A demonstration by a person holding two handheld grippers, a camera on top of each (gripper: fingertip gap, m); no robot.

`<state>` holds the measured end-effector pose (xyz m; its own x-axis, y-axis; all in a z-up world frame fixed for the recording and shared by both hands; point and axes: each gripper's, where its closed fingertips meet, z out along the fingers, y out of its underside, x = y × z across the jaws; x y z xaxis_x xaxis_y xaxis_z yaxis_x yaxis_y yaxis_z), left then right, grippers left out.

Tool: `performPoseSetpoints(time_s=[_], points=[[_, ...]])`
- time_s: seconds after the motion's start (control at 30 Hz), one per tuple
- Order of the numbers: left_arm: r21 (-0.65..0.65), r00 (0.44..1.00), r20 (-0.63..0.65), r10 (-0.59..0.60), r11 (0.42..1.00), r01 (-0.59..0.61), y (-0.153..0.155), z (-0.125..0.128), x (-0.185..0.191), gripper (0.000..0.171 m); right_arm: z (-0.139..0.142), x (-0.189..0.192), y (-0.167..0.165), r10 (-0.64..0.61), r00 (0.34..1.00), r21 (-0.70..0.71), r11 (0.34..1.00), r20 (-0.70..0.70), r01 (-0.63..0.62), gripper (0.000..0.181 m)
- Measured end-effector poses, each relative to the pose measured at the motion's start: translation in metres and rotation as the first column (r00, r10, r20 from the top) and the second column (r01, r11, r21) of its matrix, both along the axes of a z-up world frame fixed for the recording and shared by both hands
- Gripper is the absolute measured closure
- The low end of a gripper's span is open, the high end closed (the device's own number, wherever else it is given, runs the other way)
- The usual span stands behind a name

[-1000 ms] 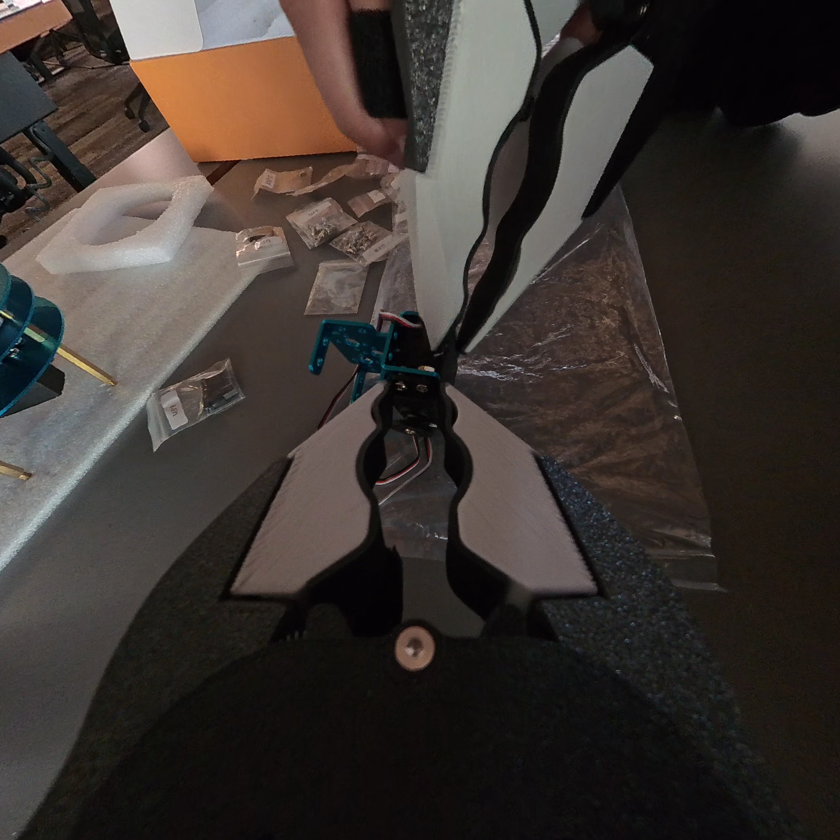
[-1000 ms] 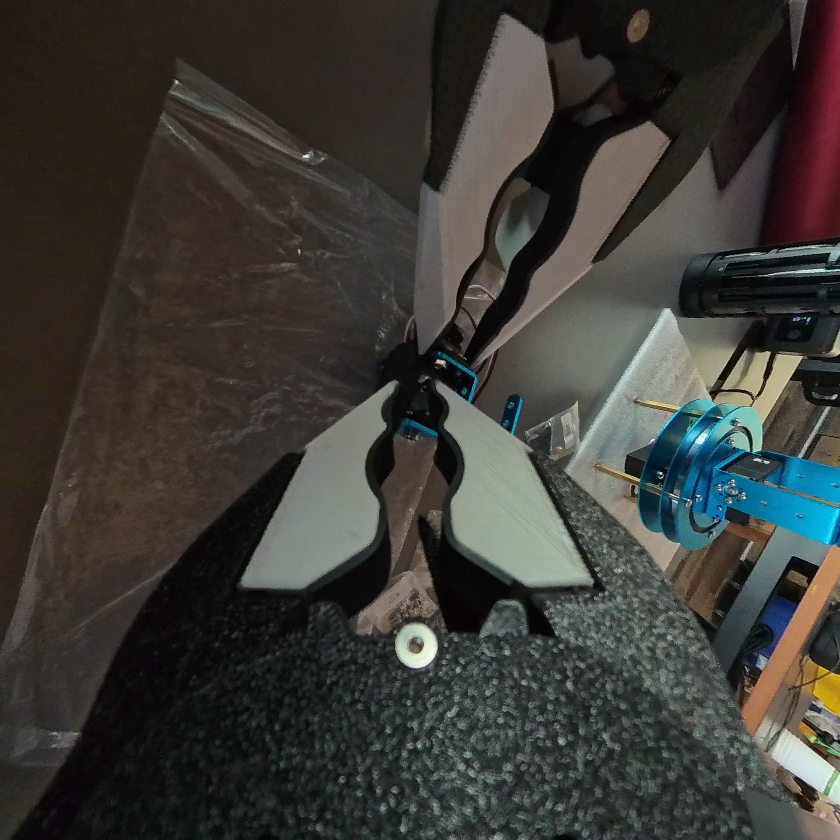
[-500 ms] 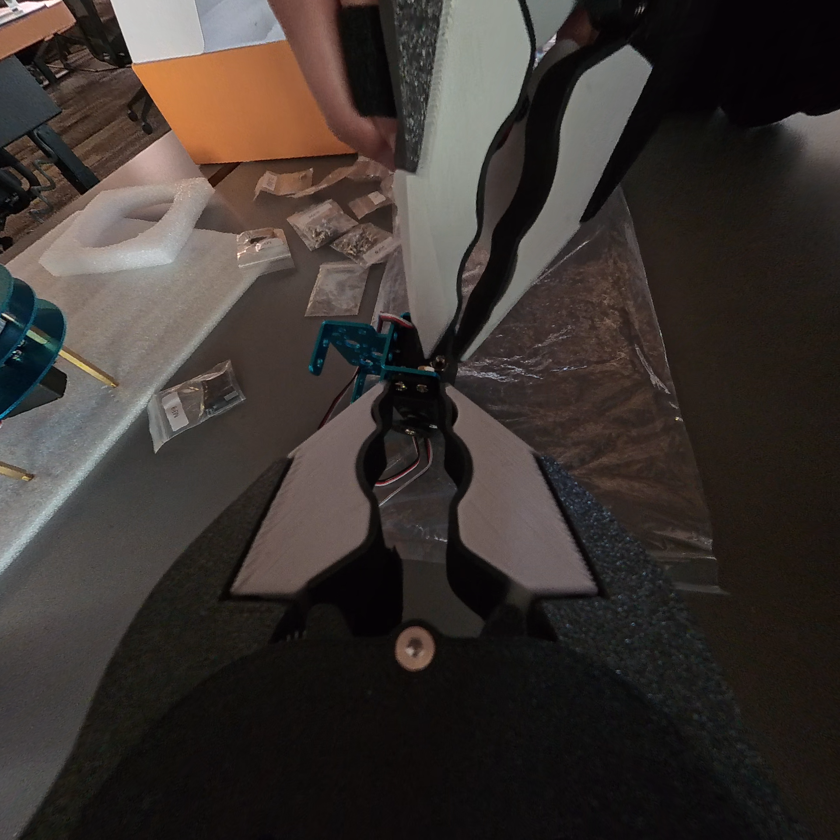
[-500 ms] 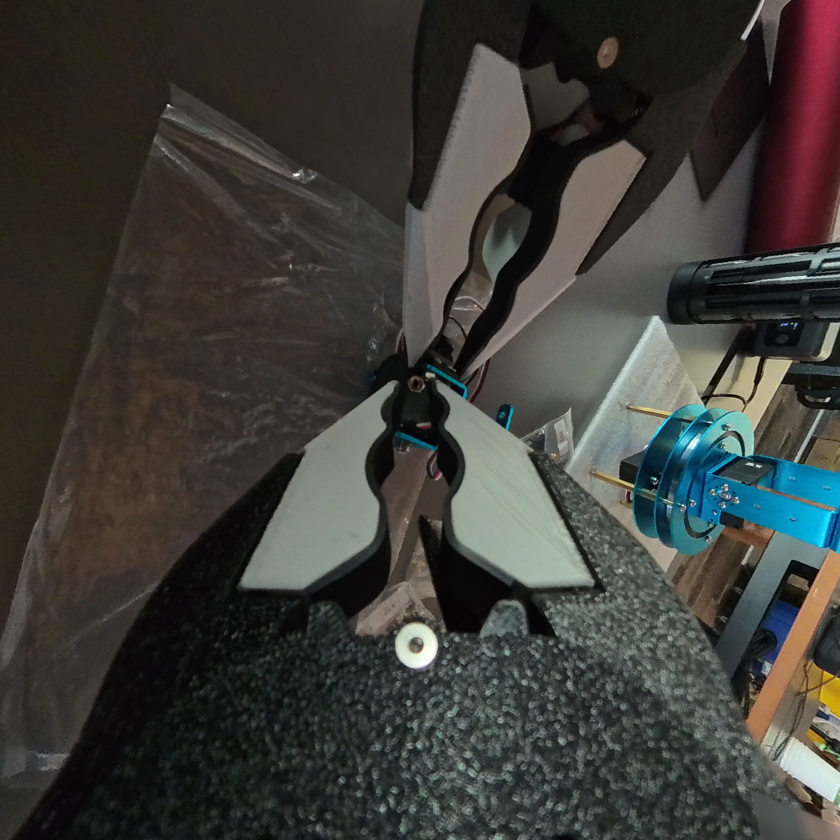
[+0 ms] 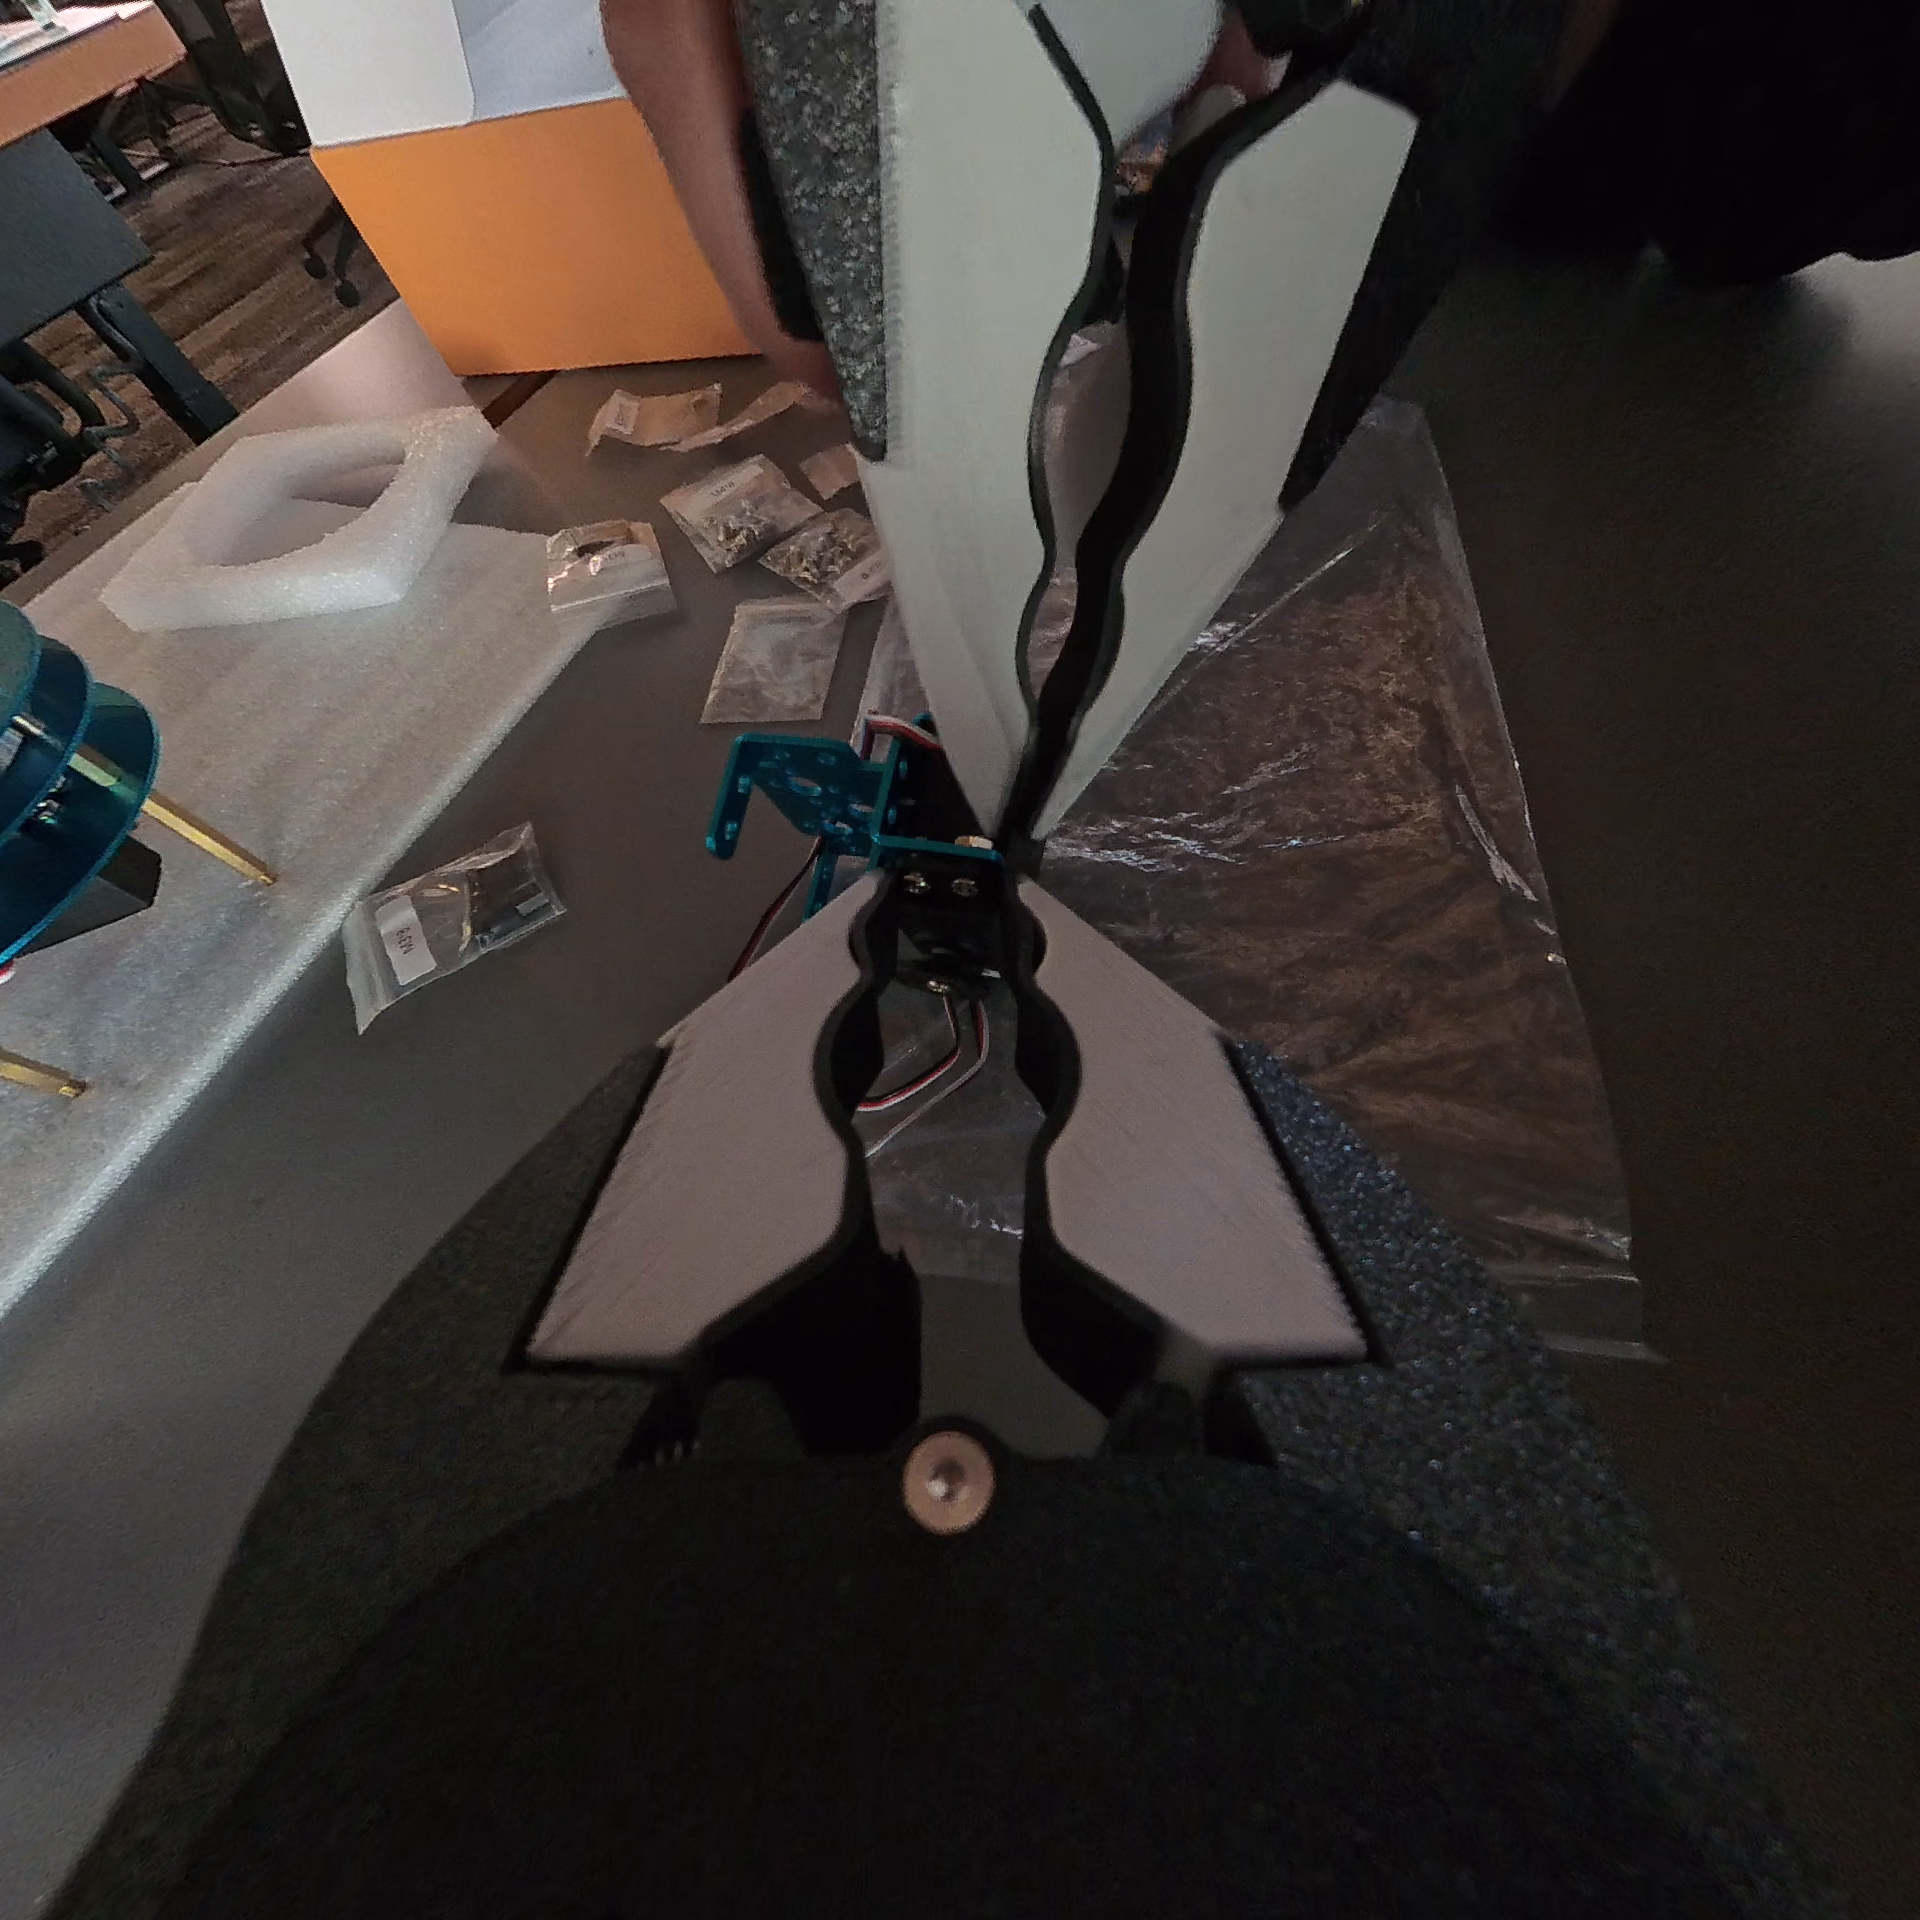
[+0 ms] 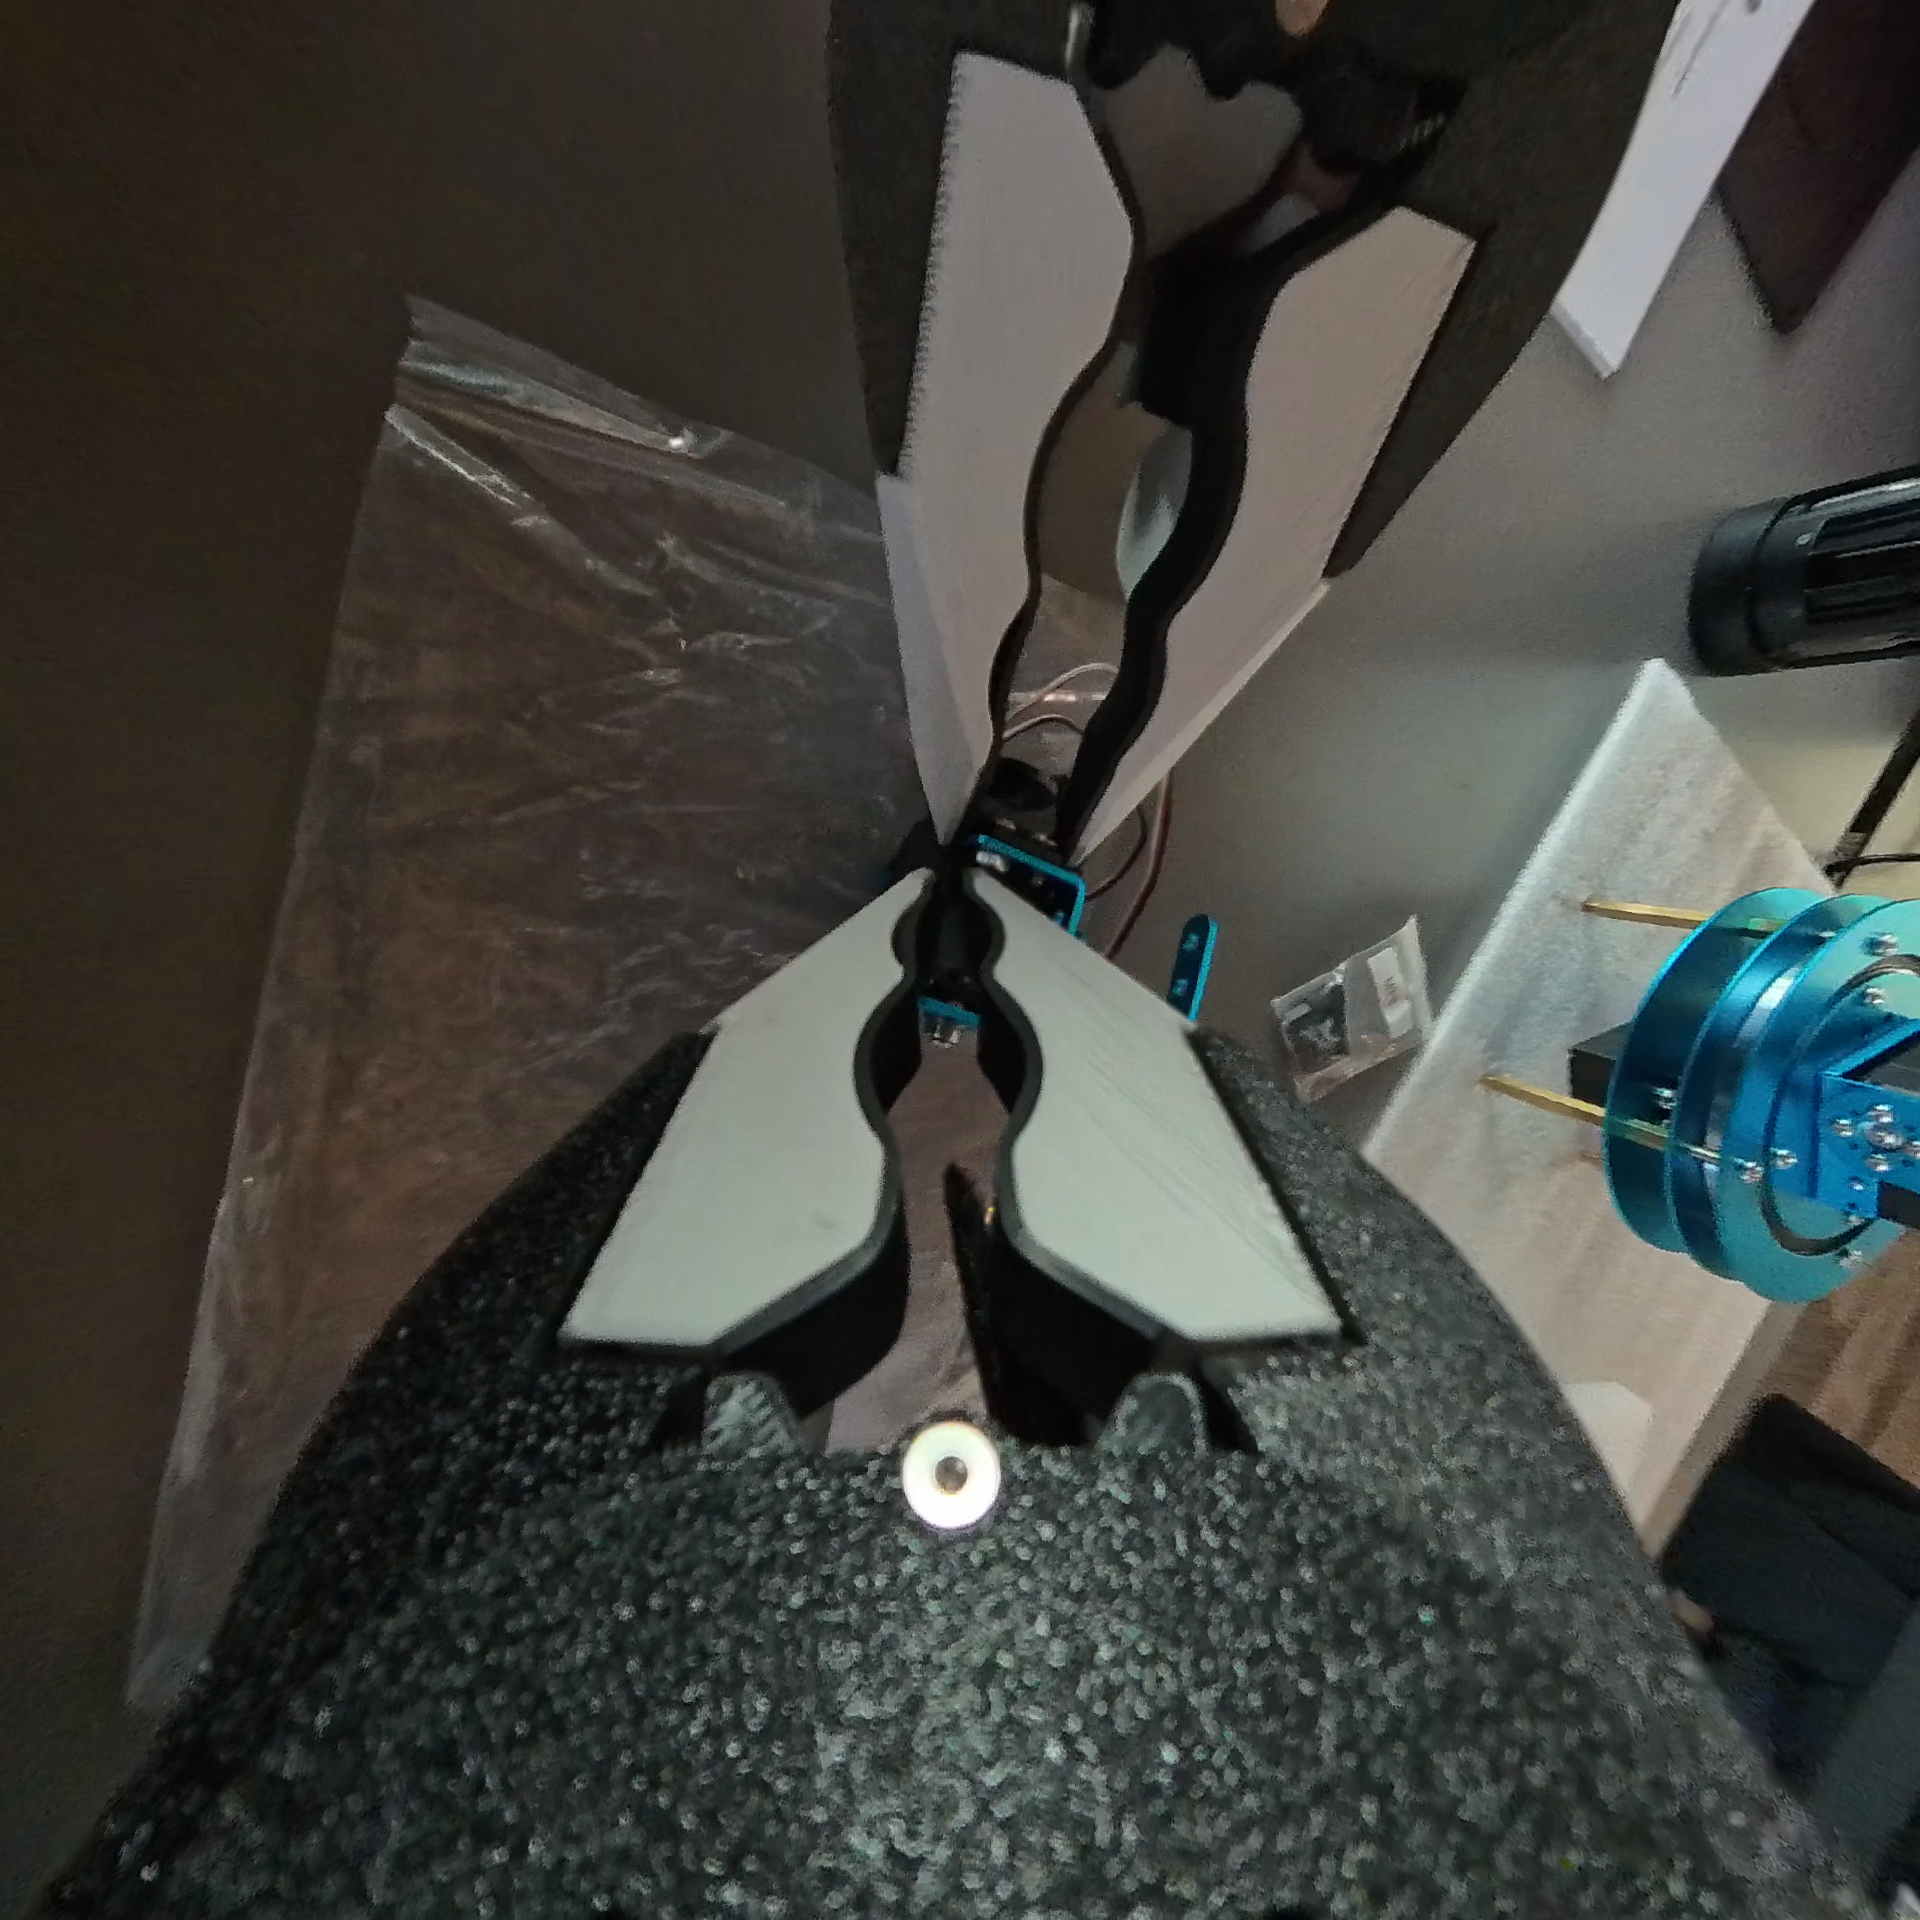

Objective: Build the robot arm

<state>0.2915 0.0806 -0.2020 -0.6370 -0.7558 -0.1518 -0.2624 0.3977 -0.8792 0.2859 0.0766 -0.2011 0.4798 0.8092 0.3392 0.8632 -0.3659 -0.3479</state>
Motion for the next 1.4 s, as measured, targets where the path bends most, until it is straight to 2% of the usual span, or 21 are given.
performPoseSetpoints(time_s=[0.13,0.2,0.27,0.33,0.43,0.6,0.73,0.97,1.27,1.4], points=[[-0.003,1.000,-0.003,-0.001,1.000,0.001,0.000,0.000,0.000,0.152,0.007,0.001,-0.004,-0.021,0.999,-0.021,1.000,-0.027,0.020,0.181],[-0.003,1.000,-0.003,-0.001,1.000,0.001,0.000,0.000,0.000,0.153,0.009,-0.007,-0.016,-0.027,0.995,-0.044,0.999,-0.092,0.023,0.181],[-0.003,1.000,-0.003,-0.001,1.000,0.000,0.001,0.000,0.000,0.153,0.001,-0.013,-0.032,-0.037,0.986,-0.086,0.996,-0.160,0.024,0.181],[-0.009,1.000,-0.007,-0.002,1.000,0.002,0.001,0.000,0.000,0.153,-0.010,-0.009,-0.035,-0.088,0.978,-0.067,0.995,-0.187,0.076,0.181],[-0.009,1.000,-0.007,-0.001,1.000,0.001,0.000,0.000,0.000,0.153,-0.022,-0.016,-0.040,-0.147,0.951,-0.115,0.986,-0.272,0.120,0.180],[-0.010,1.000,-0.014,0.002,1.000,-0.002,0.002,0.000,0.000,0.153,-0.040,-0.013,-0.030,-0.192,0.960,-0.092,0.980,-0.202,0.176,0.170],[-0.013,1.000,-0.018,0.007,1.000,-0.007,0.003,0.000,0.000,0.153,-0.046,-0.014,-0.028,-0.209,0.958,-0.140,0.973,-0.196,0.184,0.170],[-0.011,1.000,-0.019,0.005,1.000,-0.006,0.004,-0.001,-0.001,0.153,-0.047,-0.012,-0.024,-0.208,0.962,-0.125,0.974,-0.176,0.187,0.173],[-0.011,1.000,-0.017,0.005,1.000,-0.005,0.004,-0.001,-0.001,0.153,-0.045,-0.012,-0.027,-0.195,0.968,-0.120,0.977,-0.159,0.177,0.175],[-0.012,1.000,-0.018,0.004,1.000,-0.004,0.004,-0.001,-0.001,0.153,-0.027,-0.016,-0.023,-0.169,0.965,-0.058,0.985,-0.201,0.161,0.175]])
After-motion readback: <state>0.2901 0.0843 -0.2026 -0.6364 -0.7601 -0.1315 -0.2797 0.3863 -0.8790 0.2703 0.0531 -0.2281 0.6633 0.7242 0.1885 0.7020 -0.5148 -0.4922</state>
